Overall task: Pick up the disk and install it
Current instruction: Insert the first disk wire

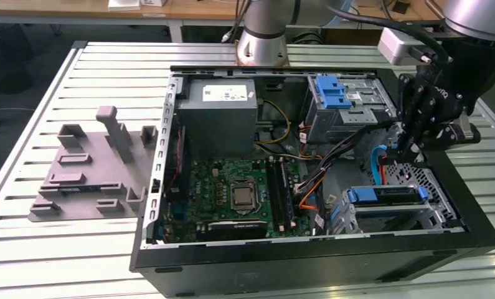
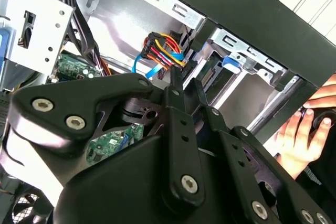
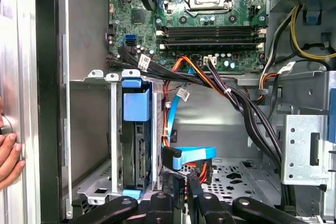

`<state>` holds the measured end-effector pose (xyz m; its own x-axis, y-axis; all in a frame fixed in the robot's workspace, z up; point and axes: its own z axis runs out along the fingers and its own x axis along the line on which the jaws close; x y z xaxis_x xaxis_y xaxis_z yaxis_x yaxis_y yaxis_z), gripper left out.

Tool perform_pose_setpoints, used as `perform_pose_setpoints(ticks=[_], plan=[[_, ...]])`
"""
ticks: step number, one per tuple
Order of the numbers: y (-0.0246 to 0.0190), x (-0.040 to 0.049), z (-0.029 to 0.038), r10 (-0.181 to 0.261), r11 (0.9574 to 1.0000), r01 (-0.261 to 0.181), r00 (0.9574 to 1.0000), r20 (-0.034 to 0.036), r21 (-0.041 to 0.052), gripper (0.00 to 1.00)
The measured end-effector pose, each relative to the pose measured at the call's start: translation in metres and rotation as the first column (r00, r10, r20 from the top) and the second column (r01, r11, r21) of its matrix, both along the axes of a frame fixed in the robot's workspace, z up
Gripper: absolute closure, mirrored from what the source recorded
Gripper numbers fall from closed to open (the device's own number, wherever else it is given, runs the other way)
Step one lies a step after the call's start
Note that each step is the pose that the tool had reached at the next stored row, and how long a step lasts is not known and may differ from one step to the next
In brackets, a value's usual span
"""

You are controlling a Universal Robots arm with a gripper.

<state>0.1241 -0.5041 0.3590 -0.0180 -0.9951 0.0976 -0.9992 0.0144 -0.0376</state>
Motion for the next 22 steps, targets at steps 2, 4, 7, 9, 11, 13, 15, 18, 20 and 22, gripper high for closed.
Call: perform_pose_setpoints(ticks=[2,4,7,9,11,13,15,18,20,22], plan=[[0.0001,0.0000,-0.0012,0.000,1.0000,0.000,1.0000,0.0000,-0.0016,0.75],[0.0001,0.0000,-0.0023,0.000,1.0000,0.000,1.0000,0.0000,-0.0026,0.75],[0.0001,0.0000,-0.0036,0.000,1.0000,0.000,1.0000,0.0000,-0.0030,0.75],[0.0001,0.0000,-0.0040,0.000,1.0000,0.000,1.0000,0.0001,-0.0032,0.76],[0.0001,0.0000,-0.0043,0.000,1.0000,0.000,1.0000,0.0000,-0.0031,0.83],[0.0000,0.0007,-0.0046,0.000,1.0000,0.000,1.0000,-0.0034,-0.0007,0.84],[0.0001,0.0020,-0.0046,0.000,1.0000,0.000,0.9999,-0.0150,0.0049,0.84],[-0.0006,0.0028,-0.0049,0.000,0.9999,0.000,0.9993,-0.0385,0.0149,0.84],[-0.0023,0.0029,-0.0053,0.001,0.9997,0.000,0.9990,-0.0439,0.0244,0.84],[-0.0044,0.0029,-0.0065,0.001,0.9996,0.000,0.9990,-0.0441,0.0289,0.84]])
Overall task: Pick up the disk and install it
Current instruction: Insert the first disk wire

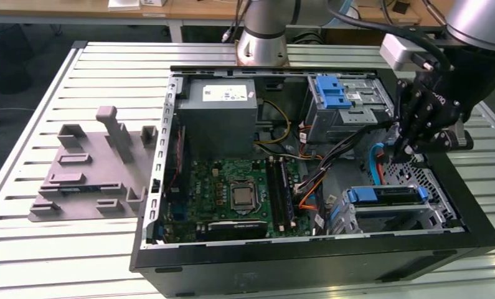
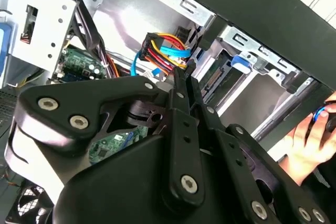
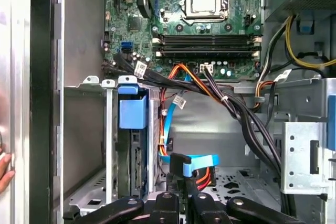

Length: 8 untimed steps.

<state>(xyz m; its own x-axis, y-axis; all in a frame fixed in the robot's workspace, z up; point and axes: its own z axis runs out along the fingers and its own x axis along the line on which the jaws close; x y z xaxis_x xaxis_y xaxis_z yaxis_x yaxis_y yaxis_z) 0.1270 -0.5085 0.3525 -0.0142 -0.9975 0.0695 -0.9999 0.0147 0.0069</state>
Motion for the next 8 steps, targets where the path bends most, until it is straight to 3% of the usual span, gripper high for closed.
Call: perform_pose_setpoints(ticks=[3,8], plan=[[-0.0051,0.0001,-0.0024,0.000,1.0000,0.000,1.0000,-0.0001,0.0013,0.84],[-0.0200,0.0001,-0.0053,0.000,1.0000,0.000,1.0000,-0.0001,0.0020,0.84]])
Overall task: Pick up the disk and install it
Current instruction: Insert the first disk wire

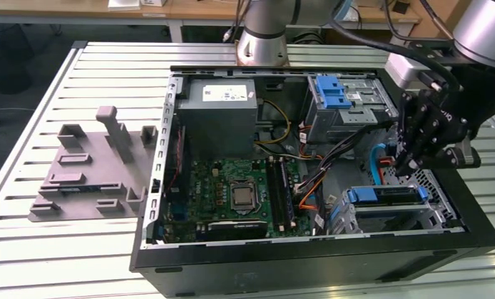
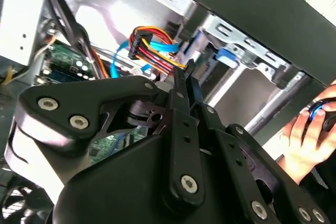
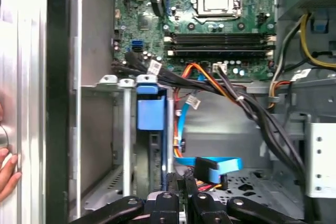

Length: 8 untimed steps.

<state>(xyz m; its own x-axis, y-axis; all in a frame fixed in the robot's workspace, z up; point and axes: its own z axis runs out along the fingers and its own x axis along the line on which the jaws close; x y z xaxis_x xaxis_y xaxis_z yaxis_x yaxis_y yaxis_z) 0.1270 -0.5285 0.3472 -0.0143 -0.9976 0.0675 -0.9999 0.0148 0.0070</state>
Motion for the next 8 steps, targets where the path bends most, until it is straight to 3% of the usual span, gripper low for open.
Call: perform_pose_setpoints(ticks=[8], plan=[[-0.0080,0.0000,-0.0016,-0.001,1.0000,0.001,1.0000,-0.0010,0.0002,0.84]])
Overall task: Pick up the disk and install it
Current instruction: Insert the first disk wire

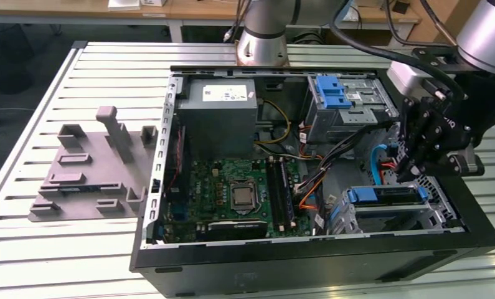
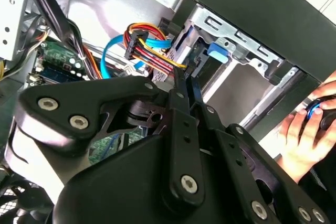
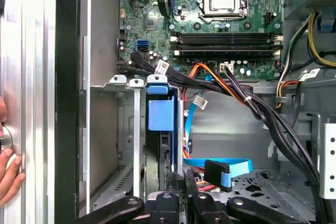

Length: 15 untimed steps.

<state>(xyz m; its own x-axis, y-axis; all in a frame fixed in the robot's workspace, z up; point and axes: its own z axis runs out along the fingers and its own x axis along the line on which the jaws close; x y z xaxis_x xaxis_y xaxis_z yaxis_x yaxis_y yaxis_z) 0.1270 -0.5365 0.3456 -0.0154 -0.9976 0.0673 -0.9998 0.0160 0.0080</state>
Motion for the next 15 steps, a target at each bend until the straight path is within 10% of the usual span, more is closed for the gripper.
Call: perform_pose_setpoints(ticks=[5,9,15], plan=[[-0.0007,0.0000,0.0000,0.000,1.0000,0.000,1.0000,-0.0005,-0.0001,0.84],[-0.0008,0.0018,-0.0002,0.000,1.0000,0.000,0.9997,-0.0263,-0.0001,0.84],[-0.0081,0.0028,-0.0029,-0.006,1.0000,0.006,0.9995,-0.0304,0.0005,0.84]])
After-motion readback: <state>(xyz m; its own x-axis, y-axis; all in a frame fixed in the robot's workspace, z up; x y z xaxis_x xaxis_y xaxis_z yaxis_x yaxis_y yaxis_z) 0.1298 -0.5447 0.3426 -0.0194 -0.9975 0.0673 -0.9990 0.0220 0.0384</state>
